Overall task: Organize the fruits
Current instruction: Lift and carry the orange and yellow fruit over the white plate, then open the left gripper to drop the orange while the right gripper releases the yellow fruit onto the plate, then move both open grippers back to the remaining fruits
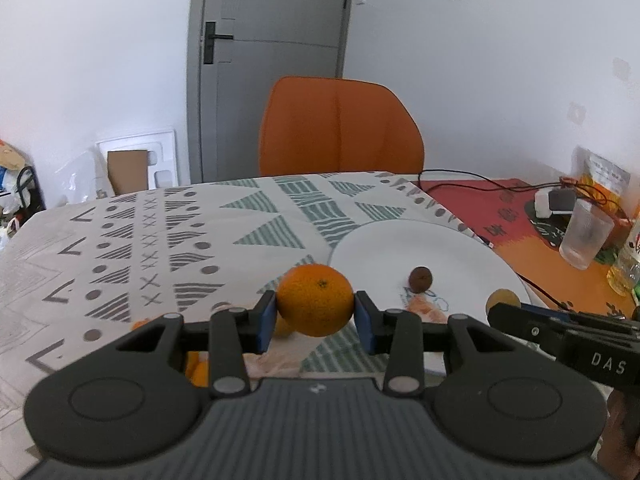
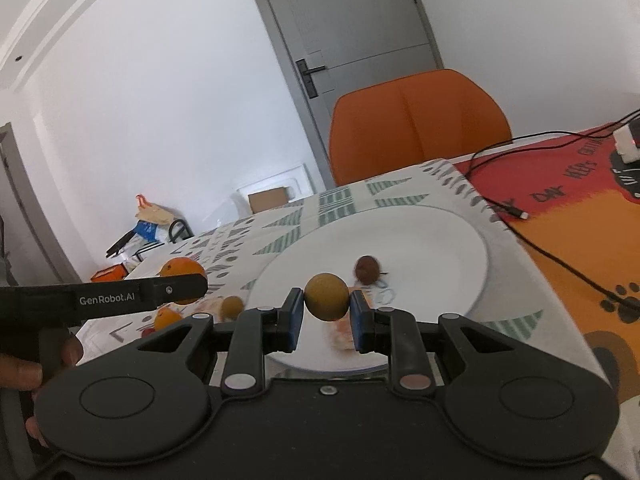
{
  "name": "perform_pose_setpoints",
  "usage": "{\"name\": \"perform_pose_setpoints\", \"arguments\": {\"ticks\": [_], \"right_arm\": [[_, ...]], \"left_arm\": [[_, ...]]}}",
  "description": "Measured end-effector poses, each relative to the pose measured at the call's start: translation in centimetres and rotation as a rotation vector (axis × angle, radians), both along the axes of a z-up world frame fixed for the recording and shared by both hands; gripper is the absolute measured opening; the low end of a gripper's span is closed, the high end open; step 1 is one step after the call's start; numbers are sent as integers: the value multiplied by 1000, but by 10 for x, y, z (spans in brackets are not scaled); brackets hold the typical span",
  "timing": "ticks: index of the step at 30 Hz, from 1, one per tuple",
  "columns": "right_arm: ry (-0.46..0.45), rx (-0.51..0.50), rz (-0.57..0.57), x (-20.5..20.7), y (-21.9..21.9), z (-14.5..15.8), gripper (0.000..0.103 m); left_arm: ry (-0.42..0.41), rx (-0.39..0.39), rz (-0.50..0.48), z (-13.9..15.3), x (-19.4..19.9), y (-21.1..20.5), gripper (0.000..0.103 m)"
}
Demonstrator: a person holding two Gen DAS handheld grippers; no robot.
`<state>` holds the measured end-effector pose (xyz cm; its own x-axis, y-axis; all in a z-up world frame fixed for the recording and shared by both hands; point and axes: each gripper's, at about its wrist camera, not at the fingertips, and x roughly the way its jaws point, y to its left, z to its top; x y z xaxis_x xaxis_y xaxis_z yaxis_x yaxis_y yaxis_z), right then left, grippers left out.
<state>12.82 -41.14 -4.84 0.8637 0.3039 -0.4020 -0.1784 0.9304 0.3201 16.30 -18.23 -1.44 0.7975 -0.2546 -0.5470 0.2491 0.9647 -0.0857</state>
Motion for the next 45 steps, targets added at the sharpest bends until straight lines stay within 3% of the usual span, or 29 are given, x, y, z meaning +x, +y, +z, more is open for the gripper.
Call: {"name": "perform_pose_setpoints", "arguments": {"ticks": [16,22,24,27,30,31,36,40,45], "right_arm": [[14,11,-5,11,-13,-7,23],[26,4,-4,13,-11,-8,23],[24,-2,-4,14,-10,-7,23],[25,-12,-16,14,-9,-4,24],[13,-42,-38,13,-3,2,47],[2,-55,-34,11,0,5,60],[-13,-72,-8,10,16,13,73],[-17,-107,-10,10,30,16,90],[-28,-125,14,6,45,19,98]], "left_arm": [[37,36,-31,-7,22,-34,45],[41,52,-1,-8,21,-25,60],[37,61,16,-8,19,-20,71],[22,65,43,-7,16,-11,78],[17,62,64,-5,13,-2,81],[14,59,72,-5,12,2,81],[-4,42,108,1,5,20,88],[-34,20,159,5,-4,41,94],[-41,-10,218,8,-11,67,98]]}}
